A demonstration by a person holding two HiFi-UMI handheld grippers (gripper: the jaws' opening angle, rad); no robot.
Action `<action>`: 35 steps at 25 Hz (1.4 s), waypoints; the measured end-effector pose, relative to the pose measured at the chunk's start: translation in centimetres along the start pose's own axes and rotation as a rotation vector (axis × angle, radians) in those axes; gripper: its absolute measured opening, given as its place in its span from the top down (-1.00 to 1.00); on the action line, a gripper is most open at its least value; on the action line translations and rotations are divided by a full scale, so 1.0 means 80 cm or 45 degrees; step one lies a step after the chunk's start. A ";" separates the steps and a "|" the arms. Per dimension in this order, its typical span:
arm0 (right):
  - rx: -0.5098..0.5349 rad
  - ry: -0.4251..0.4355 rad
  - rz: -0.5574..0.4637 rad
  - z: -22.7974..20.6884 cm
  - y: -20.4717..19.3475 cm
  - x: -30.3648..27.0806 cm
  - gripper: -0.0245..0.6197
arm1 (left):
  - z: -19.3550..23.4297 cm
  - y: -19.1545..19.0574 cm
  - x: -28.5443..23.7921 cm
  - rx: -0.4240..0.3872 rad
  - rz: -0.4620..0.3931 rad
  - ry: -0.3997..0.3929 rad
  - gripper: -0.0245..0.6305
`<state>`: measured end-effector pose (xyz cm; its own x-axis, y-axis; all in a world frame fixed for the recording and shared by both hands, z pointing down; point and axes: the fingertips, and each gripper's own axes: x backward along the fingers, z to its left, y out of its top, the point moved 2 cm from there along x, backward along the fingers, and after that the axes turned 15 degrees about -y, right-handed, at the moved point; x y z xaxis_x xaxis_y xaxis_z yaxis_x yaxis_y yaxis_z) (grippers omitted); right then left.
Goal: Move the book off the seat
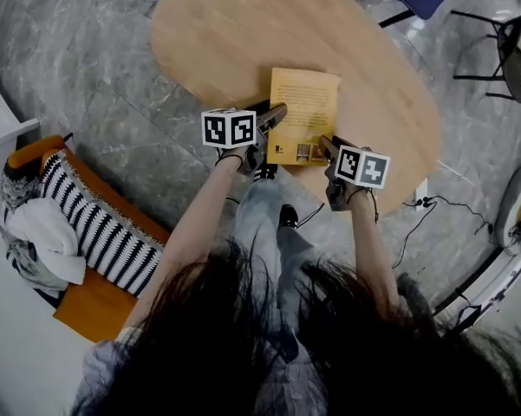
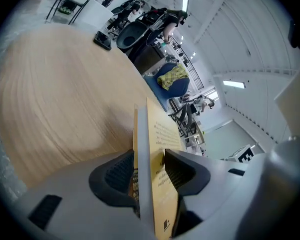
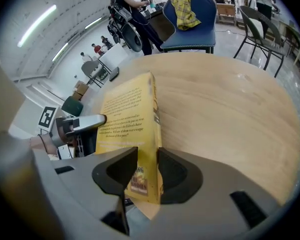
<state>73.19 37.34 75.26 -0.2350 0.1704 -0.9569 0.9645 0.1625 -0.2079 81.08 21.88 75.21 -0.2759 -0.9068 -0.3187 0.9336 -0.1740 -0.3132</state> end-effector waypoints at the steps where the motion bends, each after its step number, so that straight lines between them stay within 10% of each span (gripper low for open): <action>1: -0.010 -0.002 0.003 -0.001 -0.001 -0.005 0.49 | 0.005 0.001 -0.003 -0.010 0.013 0.005 0.34; 12: -0.117 0.018 -0.056 -0.011 0.015 -0.035 0.49 | 0.033 0.019 -0.033 -0.034 0.027 0.016 0.33; 23: -0.103 -0.035 -0.093 -0.018 0.016 -0.028 0.49 | 0.027 0.024 -0.021 -0.399 0.227 0.316 0.11; 35: -0.195 0.071 -0.317 0.002 0.027 0.074 0.49 | -0.036 -0.006 0.034 -0.234 -0.008 0.193 0.11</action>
<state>73.93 38.54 69.12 -0.4723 0.1593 -0.8669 0.8481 0.3500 -0.3977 79.24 20.63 71.92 -0.3259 -0.8357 -0.4421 0.8781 -0.0944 -0.4690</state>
